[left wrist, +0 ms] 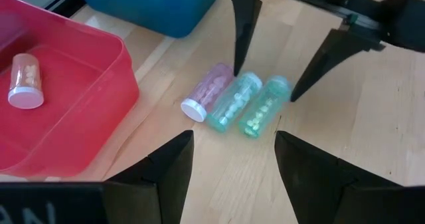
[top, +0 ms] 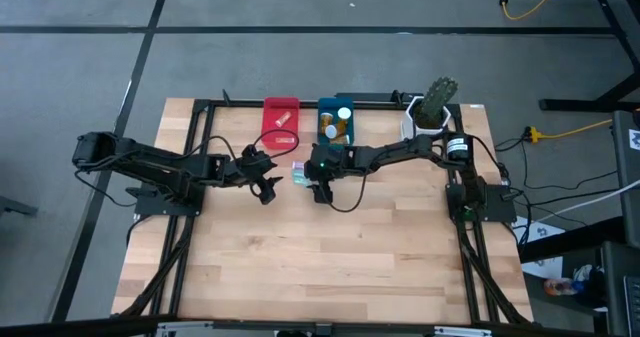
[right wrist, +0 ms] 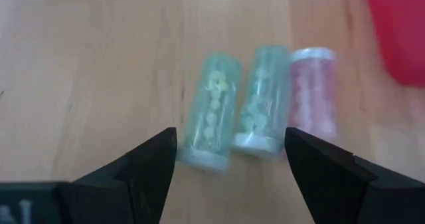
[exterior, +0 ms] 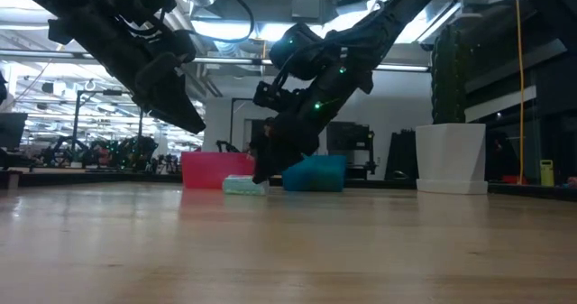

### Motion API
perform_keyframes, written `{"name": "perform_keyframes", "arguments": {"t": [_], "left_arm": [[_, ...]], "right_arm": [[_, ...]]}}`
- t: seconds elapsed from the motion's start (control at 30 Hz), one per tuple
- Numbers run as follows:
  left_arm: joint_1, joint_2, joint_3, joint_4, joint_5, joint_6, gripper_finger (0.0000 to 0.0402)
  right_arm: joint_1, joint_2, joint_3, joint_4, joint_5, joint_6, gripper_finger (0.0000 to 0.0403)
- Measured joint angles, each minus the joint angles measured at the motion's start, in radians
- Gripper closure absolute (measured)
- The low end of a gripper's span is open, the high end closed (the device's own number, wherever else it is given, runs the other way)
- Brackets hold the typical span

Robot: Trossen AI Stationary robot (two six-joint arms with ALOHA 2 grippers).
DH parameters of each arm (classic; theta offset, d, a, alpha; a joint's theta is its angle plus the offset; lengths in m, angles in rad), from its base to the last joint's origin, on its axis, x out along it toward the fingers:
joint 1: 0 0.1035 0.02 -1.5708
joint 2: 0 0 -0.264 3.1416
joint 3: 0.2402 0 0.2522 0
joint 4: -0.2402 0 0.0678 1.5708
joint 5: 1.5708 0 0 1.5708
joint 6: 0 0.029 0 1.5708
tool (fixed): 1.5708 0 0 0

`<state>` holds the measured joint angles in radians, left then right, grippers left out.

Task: Pick and place medicine bottles into bin by pill shape (circle, oval)
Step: Put the blue tablet bottle into the red bin

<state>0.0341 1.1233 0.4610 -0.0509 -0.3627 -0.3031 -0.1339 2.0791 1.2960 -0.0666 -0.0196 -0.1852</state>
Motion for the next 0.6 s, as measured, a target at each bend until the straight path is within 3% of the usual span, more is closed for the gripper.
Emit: {"name": "perform_keyframes", "arguments": {"t": [0.6], "left_arm": [[0.0, 0.0, 0.0, 0.0, 0.0, 0.0, 0.0195]], "right_arm": [[0.02, 0.013, -0.003, 0.022, 0.003, 0.023, 0.0122]]}}
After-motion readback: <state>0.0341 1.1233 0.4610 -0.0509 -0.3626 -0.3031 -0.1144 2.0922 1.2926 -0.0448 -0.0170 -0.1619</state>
